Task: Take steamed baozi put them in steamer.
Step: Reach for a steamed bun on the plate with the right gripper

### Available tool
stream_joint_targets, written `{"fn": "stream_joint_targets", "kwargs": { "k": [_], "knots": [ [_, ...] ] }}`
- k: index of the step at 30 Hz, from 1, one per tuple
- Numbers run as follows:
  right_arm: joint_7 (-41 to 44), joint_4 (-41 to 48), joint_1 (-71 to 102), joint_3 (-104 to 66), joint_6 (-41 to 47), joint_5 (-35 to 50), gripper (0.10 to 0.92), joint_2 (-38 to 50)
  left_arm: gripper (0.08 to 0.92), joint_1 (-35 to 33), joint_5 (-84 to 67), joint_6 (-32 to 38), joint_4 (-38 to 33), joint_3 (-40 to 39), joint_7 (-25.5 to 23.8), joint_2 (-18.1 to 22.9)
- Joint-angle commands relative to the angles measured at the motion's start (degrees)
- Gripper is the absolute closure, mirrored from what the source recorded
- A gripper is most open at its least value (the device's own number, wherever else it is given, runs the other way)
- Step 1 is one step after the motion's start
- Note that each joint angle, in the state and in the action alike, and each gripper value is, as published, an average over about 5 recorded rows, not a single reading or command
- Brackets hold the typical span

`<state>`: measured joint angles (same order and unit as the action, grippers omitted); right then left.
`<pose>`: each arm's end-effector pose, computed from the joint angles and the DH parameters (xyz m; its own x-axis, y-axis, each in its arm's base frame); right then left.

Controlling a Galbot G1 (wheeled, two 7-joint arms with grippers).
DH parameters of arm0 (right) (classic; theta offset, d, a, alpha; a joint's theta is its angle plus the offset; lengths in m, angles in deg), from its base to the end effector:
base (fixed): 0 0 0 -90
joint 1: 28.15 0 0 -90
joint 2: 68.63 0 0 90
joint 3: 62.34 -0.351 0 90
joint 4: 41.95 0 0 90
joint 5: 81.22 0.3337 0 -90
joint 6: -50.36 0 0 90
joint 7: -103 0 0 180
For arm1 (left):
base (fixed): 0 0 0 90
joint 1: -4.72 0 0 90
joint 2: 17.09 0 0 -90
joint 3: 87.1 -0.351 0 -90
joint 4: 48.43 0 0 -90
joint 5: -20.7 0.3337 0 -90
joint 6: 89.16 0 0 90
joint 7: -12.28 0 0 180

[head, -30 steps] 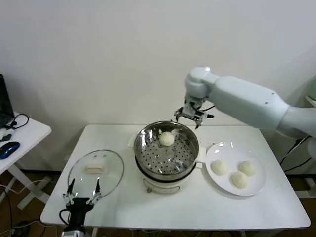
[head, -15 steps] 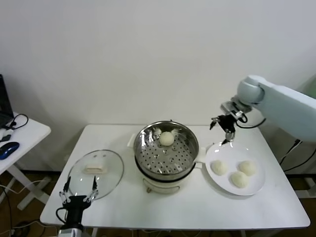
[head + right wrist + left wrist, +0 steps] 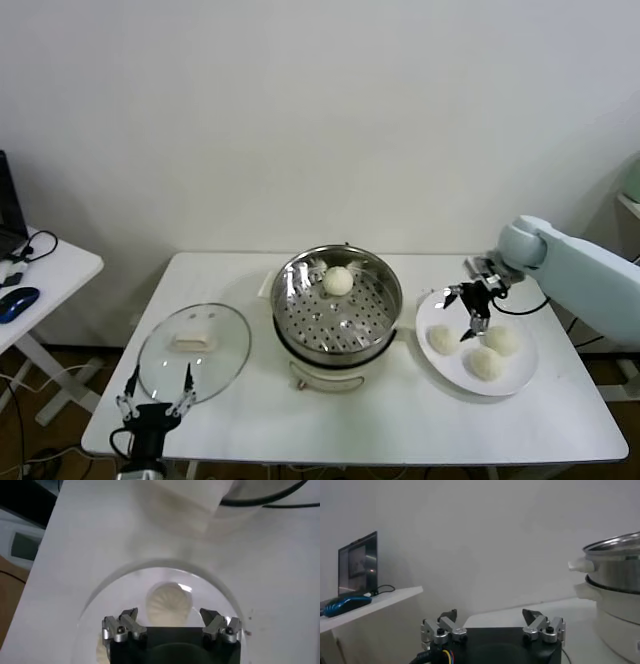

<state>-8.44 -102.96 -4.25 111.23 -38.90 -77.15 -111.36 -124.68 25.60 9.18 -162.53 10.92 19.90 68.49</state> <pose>0.5261 -0.1798 -0.1974 -0.0216 -0.2155 0.9763 -0.9866 -0.1532 -0.0556 0.0993 0.0589 -0.3544 -0.9780 -0.1923 0.0812 -0.1679 0.9557 0.2416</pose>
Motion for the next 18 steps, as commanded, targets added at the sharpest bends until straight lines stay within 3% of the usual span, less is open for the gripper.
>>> {"fn": "stream_joint_targets", "kwargs": {
  "k": [1,18],
  "knots": [
    [-2.0,4.3,5.6,-3.8,0.0,-2.3,0.203,-2.0,0.177,-0.4,-0.1,0.4,0.3,0.1,0.1,0.1],
    [-3.7,7.9,7.1,-7.3,-0.7,-4.0,0.203,-4.9,0.177,0.2,0.3,0.5,1.0,-0.9,0.2,0.9]
  ]
}}
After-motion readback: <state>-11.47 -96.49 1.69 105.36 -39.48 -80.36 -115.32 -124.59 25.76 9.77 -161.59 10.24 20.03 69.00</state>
